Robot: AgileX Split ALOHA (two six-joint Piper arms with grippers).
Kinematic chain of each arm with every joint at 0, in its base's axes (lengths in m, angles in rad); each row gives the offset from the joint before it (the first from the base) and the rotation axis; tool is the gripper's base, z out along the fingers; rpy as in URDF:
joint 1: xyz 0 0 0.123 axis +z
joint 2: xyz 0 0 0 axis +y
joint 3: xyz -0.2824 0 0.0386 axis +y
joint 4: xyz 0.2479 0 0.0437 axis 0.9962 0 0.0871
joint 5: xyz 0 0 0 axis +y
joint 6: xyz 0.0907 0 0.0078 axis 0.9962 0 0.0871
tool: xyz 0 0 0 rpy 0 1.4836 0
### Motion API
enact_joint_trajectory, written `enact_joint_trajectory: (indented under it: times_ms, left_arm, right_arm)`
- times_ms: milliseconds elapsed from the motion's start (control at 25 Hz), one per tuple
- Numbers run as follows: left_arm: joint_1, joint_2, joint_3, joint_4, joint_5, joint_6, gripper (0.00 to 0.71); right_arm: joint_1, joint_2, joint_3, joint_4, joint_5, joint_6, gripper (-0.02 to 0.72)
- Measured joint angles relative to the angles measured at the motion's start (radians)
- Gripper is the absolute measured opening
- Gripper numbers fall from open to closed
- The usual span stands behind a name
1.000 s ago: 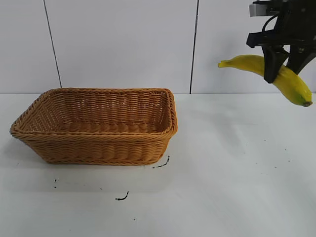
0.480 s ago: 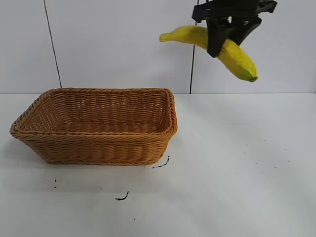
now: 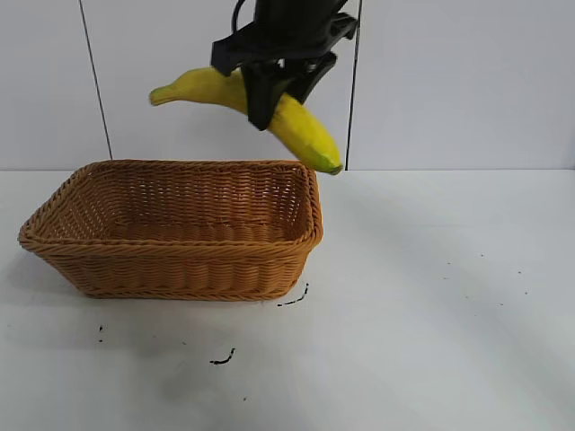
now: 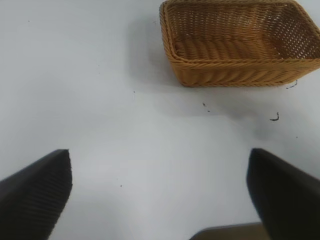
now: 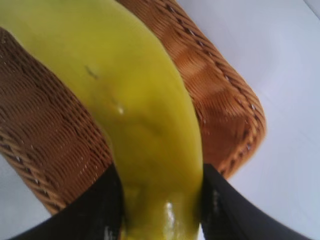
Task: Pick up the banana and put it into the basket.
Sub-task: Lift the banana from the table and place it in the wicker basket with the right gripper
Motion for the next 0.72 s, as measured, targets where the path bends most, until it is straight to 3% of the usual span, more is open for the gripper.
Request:
enact_joint_trajectory:
  times_ms: [160, 360, 720]
  left_arm:
    - [0.000, 0.000, 0.000, 0.000, 0.000, 0.000, 0.690]
    - [0.000, 0.000, 0.000, 0.000, 0.000, 0.000, 0.690]
    - [0.000, 0.000, 0.000, 0.000, 0.000, 0.000, 0.690]
  right_arm:
    - [0.042, 0.052, -0.001, -0.012, -0.143, -0.092, 0.303]
    - [0.046, 0.112, -0.001, -0.046, -0.272, -0.112, 0.303]
    - [0.046, 0.202, -0.001, -0.047, -0.300, -0.130, 0.303]
